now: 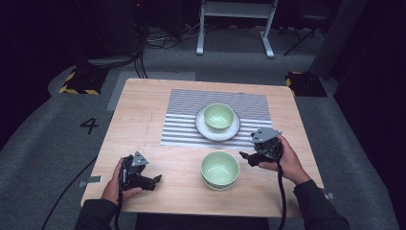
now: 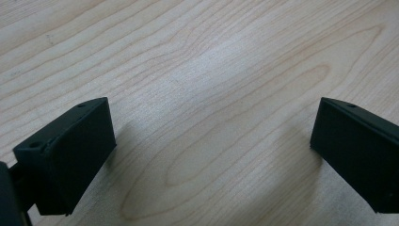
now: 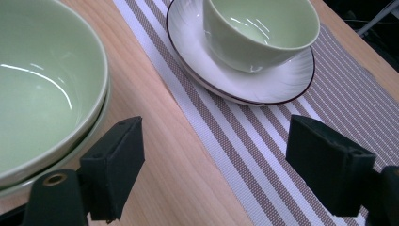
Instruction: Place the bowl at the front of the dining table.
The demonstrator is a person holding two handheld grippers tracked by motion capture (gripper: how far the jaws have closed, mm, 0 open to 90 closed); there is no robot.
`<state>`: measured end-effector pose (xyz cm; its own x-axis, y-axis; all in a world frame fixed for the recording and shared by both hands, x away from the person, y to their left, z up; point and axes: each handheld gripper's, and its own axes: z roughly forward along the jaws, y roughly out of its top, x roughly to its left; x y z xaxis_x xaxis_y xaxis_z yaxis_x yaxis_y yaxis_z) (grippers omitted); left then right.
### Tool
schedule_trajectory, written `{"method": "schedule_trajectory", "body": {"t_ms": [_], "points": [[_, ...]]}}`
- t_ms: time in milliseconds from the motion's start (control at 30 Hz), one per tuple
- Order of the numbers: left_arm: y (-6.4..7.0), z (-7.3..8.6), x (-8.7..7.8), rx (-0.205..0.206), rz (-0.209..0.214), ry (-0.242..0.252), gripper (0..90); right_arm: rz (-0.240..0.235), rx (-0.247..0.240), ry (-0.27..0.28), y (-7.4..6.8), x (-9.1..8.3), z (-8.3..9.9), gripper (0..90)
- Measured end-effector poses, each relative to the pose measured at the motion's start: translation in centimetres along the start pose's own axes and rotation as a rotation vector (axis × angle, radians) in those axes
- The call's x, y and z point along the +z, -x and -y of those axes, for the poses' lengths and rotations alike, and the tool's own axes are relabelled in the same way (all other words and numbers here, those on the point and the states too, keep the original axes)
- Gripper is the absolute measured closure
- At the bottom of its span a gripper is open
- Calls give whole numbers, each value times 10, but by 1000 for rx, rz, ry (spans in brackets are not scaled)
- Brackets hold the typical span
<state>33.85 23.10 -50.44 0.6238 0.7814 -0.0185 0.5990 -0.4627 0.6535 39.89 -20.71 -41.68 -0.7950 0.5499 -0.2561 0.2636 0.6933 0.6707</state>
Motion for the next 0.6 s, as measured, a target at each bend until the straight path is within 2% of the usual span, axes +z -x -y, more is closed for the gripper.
{"method": "schedule_trajectory", "body": {"t_ms": [233,500,533,600], "points": [[0,0,0,0,0,0,4,1,14,8,0,-6,5,195],[0,0,0,0,0,0,4,15,-1,-29,-7,-5,14,193],[0,0,0,0,-1,2,4,9,9,-27,-7,-6,15,193],[0,0,0,0,0,0,4,21,1,-25,-8,-7,17,193]]}}
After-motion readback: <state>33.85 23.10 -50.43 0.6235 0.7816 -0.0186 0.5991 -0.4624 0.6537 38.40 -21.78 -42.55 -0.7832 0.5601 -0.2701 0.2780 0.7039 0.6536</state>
